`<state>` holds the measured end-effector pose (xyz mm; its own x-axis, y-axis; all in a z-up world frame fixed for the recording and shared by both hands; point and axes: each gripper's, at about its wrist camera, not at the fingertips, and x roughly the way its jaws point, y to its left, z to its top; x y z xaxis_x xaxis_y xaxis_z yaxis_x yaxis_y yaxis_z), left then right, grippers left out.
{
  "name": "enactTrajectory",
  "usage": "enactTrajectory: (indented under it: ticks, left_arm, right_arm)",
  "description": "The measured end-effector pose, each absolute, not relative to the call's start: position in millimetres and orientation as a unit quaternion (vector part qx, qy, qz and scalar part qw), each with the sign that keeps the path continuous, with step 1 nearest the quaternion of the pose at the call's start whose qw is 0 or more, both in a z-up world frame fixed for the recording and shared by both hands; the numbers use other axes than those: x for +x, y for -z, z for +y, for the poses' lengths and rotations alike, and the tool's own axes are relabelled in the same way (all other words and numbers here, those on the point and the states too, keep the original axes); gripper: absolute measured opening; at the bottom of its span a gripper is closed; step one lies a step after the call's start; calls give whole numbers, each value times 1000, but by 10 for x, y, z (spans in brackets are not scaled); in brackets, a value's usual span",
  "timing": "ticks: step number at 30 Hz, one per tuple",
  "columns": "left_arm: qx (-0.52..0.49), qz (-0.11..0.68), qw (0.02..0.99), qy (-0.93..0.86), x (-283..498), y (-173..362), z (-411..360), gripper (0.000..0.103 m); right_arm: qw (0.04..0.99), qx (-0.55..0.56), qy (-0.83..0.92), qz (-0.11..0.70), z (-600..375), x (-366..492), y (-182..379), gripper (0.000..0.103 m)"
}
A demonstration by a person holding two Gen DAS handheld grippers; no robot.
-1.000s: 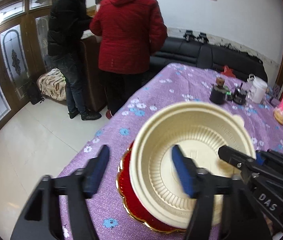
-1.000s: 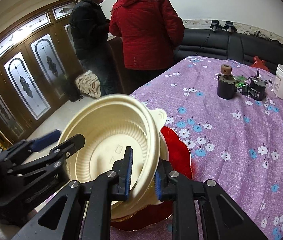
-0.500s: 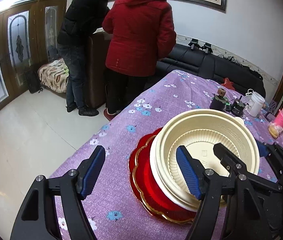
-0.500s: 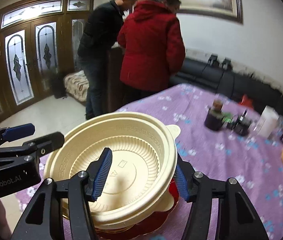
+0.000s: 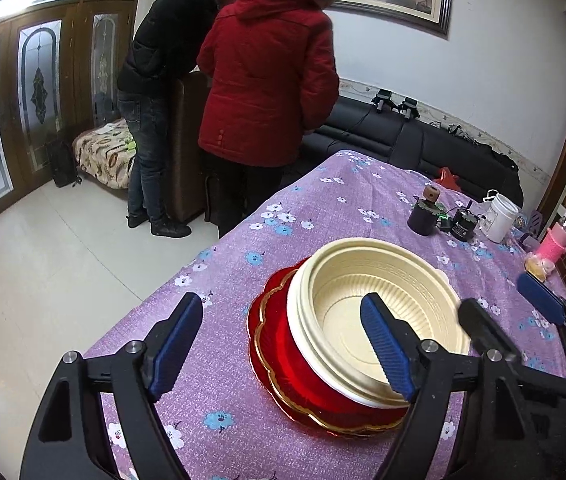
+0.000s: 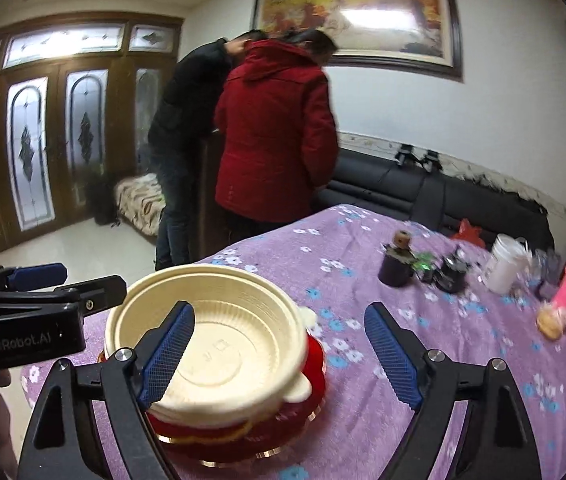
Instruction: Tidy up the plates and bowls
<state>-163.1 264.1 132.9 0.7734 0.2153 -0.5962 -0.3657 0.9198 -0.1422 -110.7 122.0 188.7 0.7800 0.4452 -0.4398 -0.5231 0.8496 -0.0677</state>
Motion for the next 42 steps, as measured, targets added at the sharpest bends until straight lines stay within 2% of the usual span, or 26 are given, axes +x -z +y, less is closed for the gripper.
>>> enactTrajectory:
  ticks: [11,22,42]
  left_arm:
    - [-77,291,938,-173,-1642,-1280,2273,92]
    - [-57,323,932,-155,-1573,-1167,1977,92]
    - [-50,315,936,-151,-1659,-1210,1805,92]
  right_arm:
    - [932,14,-231,280,636,-1169,-1627,90]
    - [919,51,-234,313,429,-1226,-1469,90]
    - [913,58,-240,325,385,-1363,-1413,90]
